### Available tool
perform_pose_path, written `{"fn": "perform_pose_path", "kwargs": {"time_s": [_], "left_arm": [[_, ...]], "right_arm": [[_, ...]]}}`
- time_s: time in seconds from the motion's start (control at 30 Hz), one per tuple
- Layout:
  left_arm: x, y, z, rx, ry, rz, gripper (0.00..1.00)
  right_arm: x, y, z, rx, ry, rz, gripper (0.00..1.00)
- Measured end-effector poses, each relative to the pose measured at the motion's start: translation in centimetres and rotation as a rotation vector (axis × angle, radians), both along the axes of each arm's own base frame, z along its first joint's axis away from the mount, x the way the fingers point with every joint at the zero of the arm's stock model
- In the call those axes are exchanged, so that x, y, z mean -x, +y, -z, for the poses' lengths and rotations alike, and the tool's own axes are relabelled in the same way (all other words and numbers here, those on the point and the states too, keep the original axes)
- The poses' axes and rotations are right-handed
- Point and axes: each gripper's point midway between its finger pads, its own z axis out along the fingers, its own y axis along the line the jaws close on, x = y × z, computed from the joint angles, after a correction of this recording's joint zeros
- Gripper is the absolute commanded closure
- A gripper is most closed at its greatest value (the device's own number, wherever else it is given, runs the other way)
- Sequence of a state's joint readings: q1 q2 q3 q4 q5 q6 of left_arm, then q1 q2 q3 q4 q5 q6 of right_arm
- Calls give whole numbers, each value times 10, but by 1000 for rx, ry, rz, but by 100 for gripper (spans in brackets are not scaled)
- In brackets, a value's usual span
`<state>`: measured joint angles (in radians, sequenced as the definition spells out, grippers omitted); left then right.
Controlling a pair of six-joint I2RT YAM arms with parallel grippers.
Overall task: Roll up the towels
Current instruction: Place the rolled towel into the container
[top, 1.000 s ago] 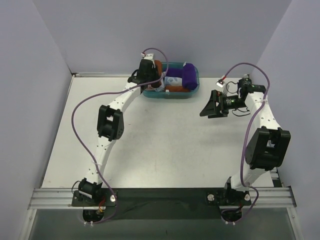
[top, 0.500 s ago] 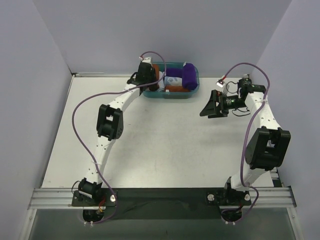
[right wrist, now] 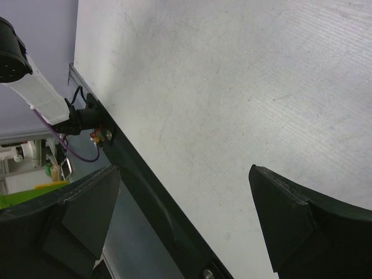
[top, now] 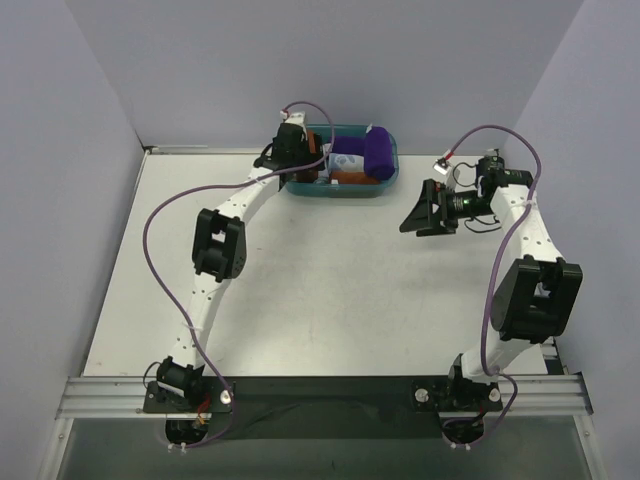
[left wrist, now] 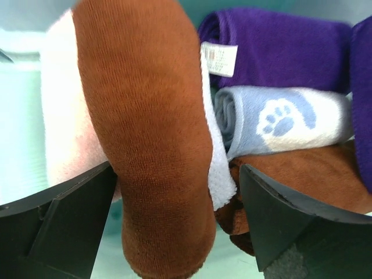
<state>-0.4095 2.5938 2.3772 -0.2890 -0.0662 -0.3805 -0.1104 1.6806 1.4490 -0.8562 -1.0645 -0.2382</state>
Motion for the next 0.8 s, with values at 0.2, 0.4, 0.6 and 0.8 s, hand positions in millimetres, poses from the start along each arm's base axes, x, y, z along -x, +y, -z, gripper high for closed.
{"fn": "perform_pose_path", "kwargs": {"time_s": [0.2, 0.4, 0.6, 0.8], "left_arm": [[-5, 7, -54, -42, -108, 7, 3], [8, 21, -134, -114, -224, 23, 3], [71, 45, -200, -218, -242, 132, 3], [184, 80, -191, -265, -128, 288, 3]], "right_arm": [[4, 0, -15, 10, -52, 3, 0], [7, -3, -22, 42, -84, 13, 0], [4, -14, -24, 126, -115, 48, 0], [9, -21, -20, 213, -148, 88, 0]]}}
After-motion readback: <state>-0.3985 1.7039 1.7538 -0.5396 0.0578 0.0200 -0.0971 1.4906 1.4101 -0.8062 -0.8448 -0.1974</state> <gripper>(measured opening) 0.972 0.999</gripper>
